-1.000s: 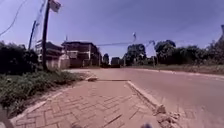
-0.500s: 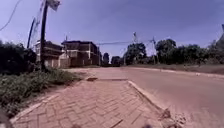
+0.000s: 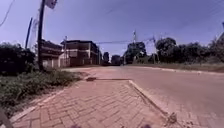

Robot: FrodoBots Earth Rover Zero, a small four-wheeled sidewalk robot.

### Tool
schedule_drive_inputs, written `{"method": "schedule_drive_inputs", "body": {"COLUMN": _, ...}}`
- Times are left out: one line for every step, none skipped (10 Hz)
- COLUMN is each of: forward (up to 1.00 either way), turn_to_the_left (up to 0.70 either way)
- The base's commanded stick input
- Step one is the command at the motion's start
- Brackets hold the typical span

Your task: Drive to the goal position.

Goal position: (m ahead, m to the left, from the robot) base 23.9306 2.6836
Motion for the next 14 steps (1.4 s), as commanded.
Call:
{"method": "schedule_drive_inputs", "body": {"forward": 0.30, "turn_to_the_left": 0.00}}
{"method": "schedule_drive_inputs", "body": {"forward": 0.30, "turn_to_the_left": 0.00}}
{"method": "schedule_drive_inputs", "body": {"forward": 0.30, "turn_to_the_left": 0.00}}
{"method": "schedule_drive_inputs", "body": {"forward": 0.30, "turn_to_the_left": 0.00}}
{"method": "schedule_drive_inputs", "body": {"forward": 0.30, "turn_to_the_left": 0.00}}
{"method": "schedule_drive_inputs", "body": {"forward": 0.30, "turn_to_the_left": 0.00}}
{"method": "schedule_drive_inputs", "body": {"forward": 0.30, "turn_to_the_left": 0.00}}
{"method": "schedule_drive_inputs", "body": {"forward": 0.30, "turn_to_the_left": 0.00}}
{"method": "schedule_drive_inputs", "body": {"forward": 0.30, "turn_to_the_left": 0.00}}
{"method": "schedule_drive_inputs", "body": {"forward": 0.30, "turn_to_the_left": 0.00}}
{"method": "schedule_drive_inputs", "body": {"forward": 0.30, "turn_to_the_left": 0.00}}
{"method": "schedule_drive_inputs", "body": {"forward": 0.30, "turn_to_the_left": 0.00}}
{"method": "schedule_drive_inputs", "body": {"forward": 0.30, "turn_to_the_left": 0.00}}
{"method": "schedule_drive_inputs", "body": {"forward": 0.30, "turn_to_the_left": 0.00}}
